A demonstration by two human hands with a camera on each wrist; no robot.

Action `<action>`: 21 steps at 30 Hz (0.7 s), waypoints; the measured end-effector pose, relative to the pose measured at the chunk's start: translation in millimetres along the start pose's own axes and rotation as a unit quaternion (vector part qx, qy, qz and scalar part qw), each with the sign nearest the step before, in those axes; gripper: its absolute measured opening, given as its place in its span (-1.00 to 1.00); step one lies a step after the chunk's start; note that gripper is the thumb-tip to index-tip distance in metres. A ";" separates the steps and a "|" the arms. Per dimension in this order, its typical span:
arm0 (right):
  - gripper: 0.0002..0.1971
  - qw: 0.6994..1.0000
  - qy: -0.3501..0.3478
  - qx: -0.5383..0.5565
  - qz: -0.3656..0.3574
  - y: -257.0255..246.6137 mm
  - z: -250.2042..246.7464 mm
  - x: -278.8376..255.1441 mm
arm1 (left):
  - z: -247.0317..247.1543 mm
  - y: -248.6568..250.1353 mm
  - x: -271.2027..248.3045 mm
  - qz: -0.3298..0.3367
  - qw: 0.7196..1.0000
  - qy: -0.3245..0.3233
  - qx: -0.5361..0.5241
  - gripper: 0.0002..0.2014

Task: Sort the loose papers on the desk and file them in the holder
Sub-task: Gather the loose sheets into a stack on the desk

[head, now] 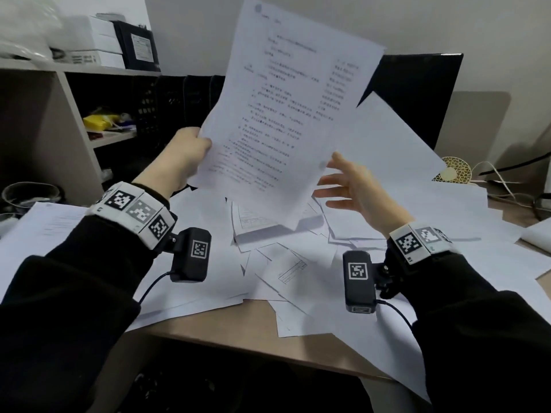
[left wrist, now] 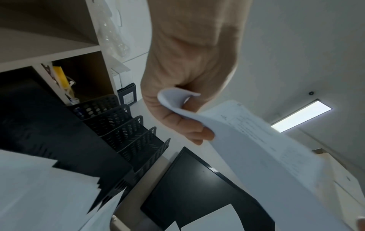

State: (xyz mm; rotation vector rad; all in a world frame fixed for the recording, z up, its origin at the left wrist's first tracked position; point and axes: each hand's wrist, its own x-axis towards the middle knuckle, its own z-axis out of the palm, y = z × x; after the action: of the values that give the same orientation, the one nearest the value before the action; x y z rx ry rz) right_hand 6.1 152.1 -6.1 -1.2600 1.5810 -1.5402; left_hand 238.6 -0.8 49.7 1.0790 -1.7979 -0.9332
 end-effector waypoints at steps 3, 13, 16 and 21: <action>-0.75 0.997 -0.003 -0.068 -0.044 -2.6 19.8 4.1 | -13.4 -8.4 -11.6 -0.010 0.998 -0.055 -0.007 -0.75; -0.75 0.994 -0.042 -0.058 -0.079 -17.2 81.0 10.4 | -76.9 -36.6 -45.7 -0.028 0.990 -0.128 0.055 -0.62; -0.77 0.994 -0.048 -0.051 -0.085 -22.4 106.2 14.0 | -102.0 -43.9 -53.3 -0.043 0.992 -0.101 0.056 -0.67; -0.77 0.992 -0.091 -0.035 -0.083 -30.0 153.5 17.7 | -145.4 -63.5 -68.2 -0.067 0.994 -0.047 0.070 -0.68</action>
State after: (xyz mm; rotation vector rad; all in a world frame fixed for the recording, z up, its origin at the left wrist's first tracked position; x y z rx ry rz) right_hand 144.1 77.0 2.7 -1.5582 1.4551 -1.4330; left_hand 409.8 13.3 31.7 1.2739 -1.9102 -0.9633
